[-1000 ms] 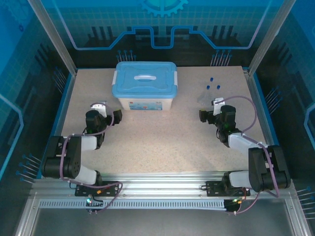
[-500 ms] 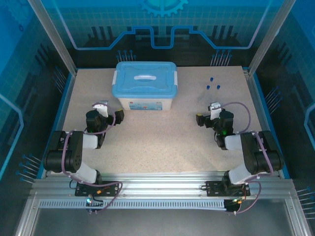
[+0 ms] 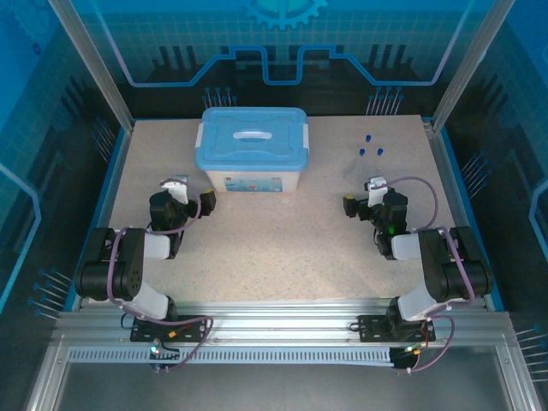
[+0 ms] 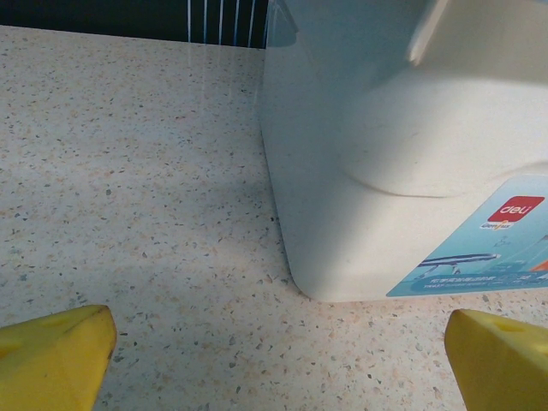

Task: Organize the chemistry lab equipment

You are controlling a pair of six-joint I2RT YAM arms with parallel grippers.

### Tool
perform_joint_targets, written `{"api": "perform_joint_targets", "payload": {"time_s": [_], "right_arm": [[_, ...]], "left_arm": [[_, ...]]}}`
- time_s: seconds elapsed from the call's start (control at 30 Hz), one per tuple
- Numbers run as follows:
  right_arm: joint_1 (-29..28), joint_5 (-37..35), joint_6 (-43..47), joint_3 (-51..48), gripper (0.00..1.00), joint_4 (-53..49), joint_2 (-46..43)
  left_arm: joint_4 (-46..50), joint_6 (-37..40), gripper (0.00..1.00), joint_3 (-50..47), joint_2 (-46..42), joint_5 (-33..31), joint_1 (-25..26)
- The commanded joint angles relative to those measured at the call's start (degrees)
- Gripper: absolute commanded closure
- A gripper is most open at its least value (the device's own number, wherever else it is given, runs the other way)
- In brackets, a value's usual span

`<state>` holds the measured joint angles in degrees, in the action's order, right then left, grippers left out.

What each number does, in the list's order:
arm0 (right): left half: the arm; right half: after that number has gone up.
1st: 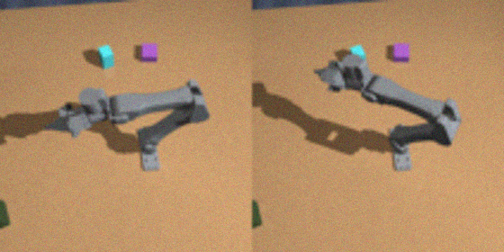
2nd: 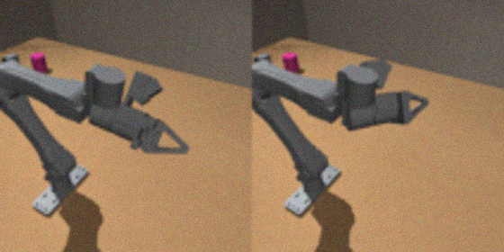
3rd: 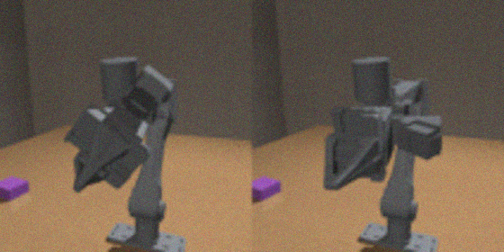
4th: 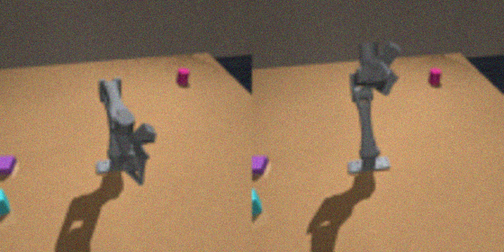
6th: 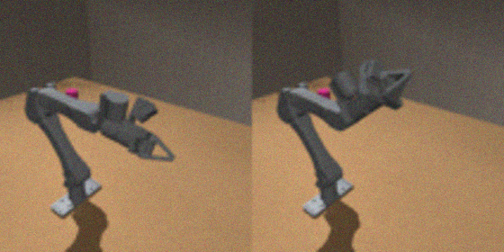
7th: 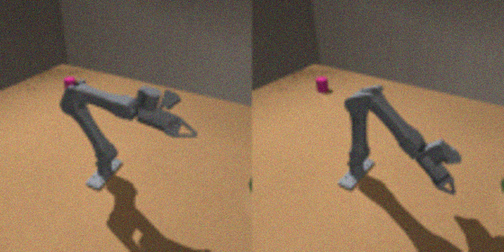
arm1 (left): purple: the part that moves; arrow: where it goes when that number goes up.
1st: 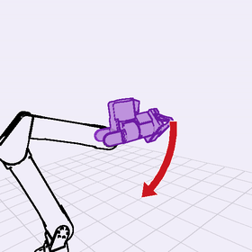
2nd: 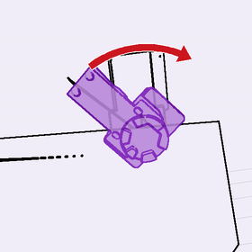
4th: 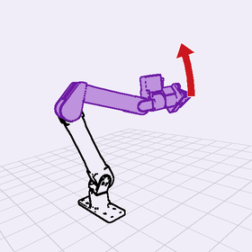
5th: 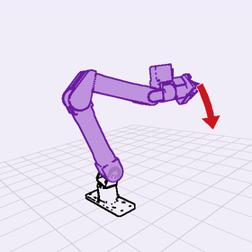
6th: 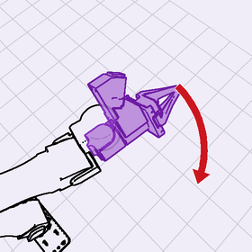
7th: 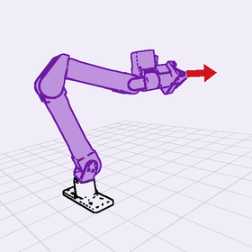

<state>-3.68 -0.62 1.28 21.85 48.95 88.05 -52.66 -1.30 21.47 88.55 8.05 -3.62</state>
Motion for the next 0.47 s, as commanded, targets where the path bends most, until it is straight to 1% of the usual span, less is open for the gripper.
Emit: {"api": "perform_joint_targets", "payload": {"time_s": [0.0, 0.43], "right_arm": [[0.6, -0.5, -0.6, 1.2, 0.00, 1.9, 0.3], [0.7, -0.6, -0.5, 1.2, 0.00, 1.9, 0.3]], "left_arm": [[-1.7, 1.3, 0.01, -0.4, 0.2, 1.4, 0.0], [-1.4, 1.7, 0.00, -0.3, 0.2, 1.4, 0.3]]}}
